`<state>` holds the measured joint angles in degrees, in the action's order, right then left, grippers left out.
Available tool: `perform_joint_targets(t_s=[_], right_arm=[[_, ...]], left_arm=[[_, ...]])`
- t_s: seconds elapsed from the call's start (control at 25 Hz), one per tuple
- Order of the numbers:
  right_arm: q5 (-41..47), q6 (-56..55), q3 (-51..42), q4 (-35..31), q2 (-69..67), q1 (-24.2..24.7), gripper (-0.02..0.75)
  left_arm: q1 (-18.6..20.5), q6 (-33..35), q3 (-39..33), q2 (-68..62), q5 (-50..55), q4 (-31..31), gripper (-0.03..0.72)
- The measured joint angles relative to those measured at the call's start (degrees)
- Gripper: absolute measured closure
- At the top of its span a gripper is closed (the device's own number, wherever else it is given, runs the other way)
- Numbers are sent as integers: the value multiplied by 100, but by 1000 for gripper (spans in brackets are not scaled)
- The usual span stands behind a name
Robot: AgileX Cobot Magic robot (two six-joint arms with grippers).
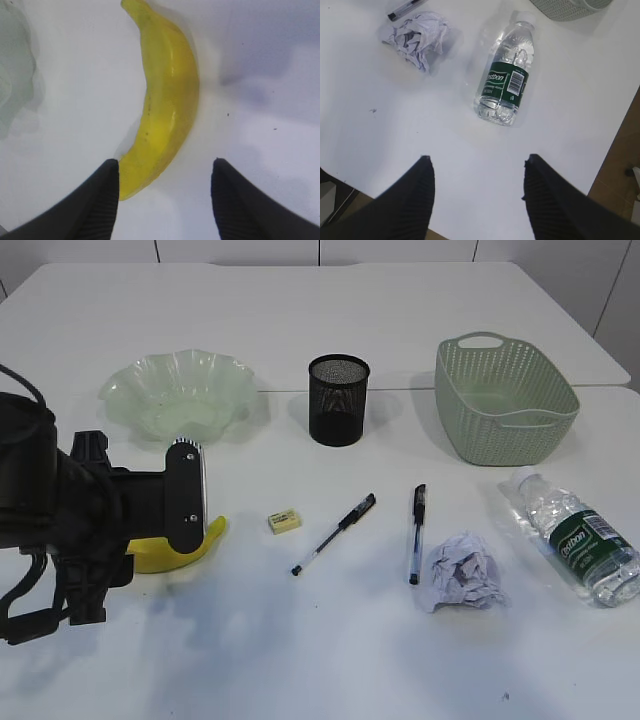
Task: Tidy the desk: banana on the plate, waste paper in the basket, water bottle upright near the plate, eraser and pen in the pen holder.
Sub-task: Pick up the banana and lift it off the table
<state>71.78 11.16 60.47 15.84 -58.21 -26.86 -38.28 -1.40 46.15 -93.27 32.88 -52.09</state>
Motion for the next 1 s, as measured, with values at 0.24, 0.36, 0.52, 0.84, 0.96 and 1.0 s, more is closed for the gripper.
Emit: perform_joint_targets(t_s=[0.24, 0.36, 0.52, 0.84, 0.96, 1.0], right_arm=[[0, 0, 0, 0, 0, 0, 308], [0, 0, 0, 0, 0, 0, 308], [0, -58, 0, 0, 0, 0, 308], [0, -102, 0, 0, 0, 0, 308], [0, -130, 0, 0, 0, 0, 308], [0, -139, 0, 0, 0, 0, 308]], left_arm=[[0, 0, 0, 0, 0, 0, 276], [0, 0, 0, 0, 0, 0, 276], [0, 0, 0, 0, -9, 0, 265], [0, 0, 0, -33, -243, 0, 206], [0, 0, 0, -168, -305, 0, 204], [0, 0, 0, -219, -319, 0, 203]])
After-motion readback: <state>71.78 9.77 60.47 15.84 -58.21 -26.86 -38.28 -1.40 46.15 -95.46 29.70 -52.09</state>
